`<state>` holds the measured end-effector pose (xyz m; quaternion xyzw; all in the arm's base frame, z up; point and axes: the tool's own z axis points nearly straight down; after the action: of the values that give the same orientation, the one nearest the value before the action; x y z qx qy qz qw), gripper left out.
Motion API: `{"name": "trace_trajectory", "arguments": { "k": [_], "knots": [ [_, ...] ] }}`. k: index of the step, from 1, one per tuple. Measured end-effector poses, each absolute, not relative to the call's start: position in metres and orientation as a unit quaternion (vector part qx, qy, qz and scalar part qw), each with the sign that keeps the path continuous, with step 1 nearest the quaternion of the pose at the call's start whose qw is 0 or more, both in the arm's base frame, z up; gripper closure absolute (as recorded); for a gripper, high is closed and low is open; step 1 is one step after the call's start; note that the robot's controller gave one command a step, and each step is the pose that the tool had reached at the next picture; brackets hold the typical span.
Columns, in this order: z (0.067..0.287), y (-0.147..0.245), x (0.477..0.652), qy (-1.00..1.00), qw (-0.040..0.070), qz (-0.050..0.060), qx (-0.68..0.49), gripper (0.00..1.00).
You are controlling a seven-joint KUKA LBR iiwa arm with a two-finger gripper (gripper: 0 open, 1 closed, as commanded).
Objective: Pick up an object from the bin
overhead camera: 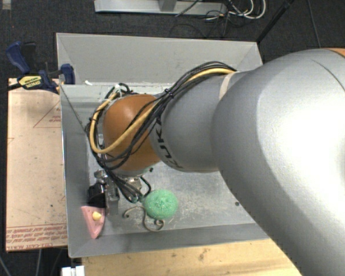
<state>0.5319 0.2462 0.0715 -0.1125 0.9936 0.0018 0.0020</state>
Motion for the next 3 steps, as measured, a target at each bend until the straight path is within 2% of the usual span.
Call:
{"name": "trace_trajectory", "arguments": {
  "k": [1, 2, 3],
  "knots": [
    [0.072, 0.245, 0.529, 0.993, 0.003, 0.002, -0.115, 1.00],
    [0.115, 0.246, 0.522, 0.993, -0.003, 0.000, -0.116, 1.00],
    [0.119, 0.248, 0.529, 0.993, 0.003, 0.002, -0.118, 0.00]
  ]
}}
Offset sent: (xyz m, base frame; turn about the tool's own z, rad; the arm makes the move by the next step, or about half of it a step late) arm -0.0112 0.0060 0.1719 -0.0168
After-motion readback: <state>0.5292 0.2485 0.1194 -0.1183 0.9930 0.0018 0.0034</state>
